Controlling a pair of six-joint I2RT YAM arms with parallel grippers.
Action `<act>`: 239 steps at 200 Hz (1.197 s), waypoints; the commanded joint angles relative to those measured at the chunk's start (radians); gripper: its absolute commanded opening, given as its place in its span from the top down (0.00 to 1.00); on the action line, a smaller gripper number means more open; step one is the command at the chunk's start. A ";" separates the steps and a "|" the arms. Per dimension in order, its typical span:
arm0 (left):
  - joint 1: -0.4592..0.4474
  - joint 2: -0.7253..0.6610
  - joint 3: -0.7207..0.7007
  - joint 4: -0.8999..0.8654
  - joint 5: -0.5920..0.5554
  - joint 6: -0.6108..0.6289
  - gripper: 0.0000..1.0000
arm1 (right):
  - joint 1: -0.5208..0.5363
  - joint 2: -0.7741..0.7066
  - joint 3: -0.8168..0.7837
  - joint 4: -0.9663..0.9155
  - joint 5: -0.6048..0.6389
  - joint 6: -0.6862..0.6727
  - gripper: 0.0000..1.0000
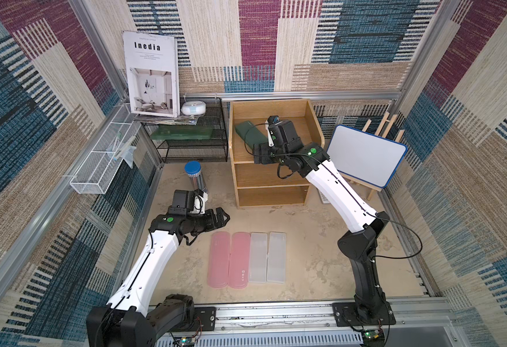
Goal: Place the pencil cases on the shelf according to color
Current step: Place the pencil case on the shelf, then pick up the pencil case from the center of the board.
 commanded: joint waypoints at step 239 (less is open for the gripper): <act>-0.141 0.006 -0.004 -0.010 -0.029 0.026 0.00 | 0.186 -0.901 -1.213 0.124 0.336 0.179 0.01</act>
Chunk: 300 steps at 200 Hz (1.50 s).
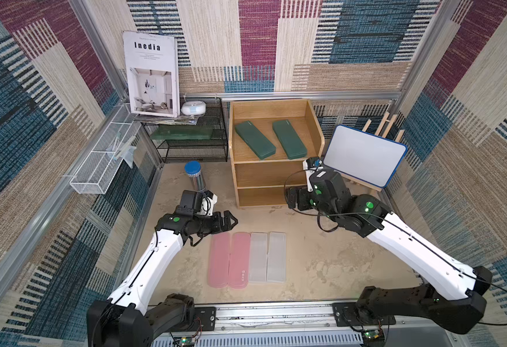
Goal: Place the pencil cases on the shelf according to color
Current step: Pick up the pencil case from the center of the board.
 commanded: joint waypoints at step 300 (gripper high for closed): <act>-0.089 -0.010 -0.005 -0.071 -0.179 0.025 0.00 | 0.312 0.370 -0.514 0.212 -0.257 0.545 0.01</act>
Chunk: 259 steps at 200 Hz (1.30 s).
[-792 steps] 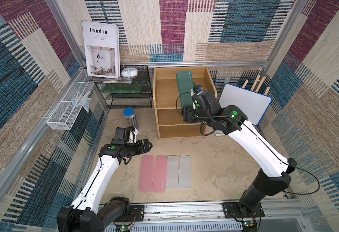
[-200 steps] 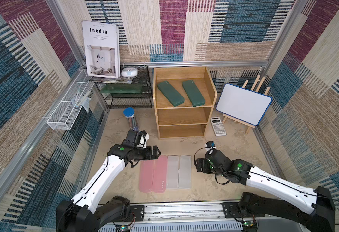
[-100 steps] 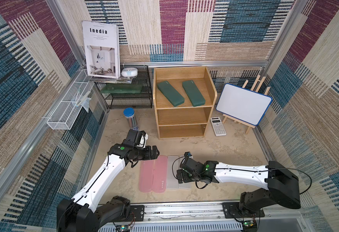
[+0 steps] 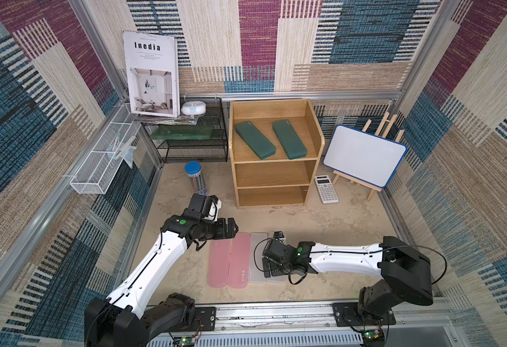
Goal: Place the pencil cases on the shelf according to color
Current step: Pick up the pencil case from the center of the board.
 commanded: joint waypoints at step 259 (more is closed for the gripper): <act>0.000 -0.009 0.000 -0.010 0.004 0.000 0.00 | 0.045 -0.098 -0.124 -0.190 0.073 0.085 0.06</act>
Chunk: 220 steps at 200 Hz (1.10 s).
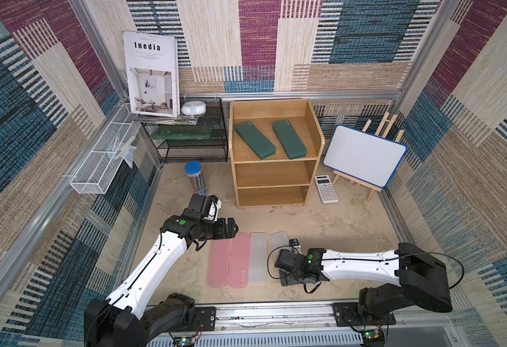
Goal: Place the pencil cases on the shelf according to color
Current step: Pick up the pencil case from the center of the board.
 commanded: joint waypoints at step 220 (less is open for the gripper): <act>-0.001 -0.001 0.001 -0.009 0.004 0.000 0.00 | 0.068 -0.170 0.113 -0.209 0.272 0.076 0.49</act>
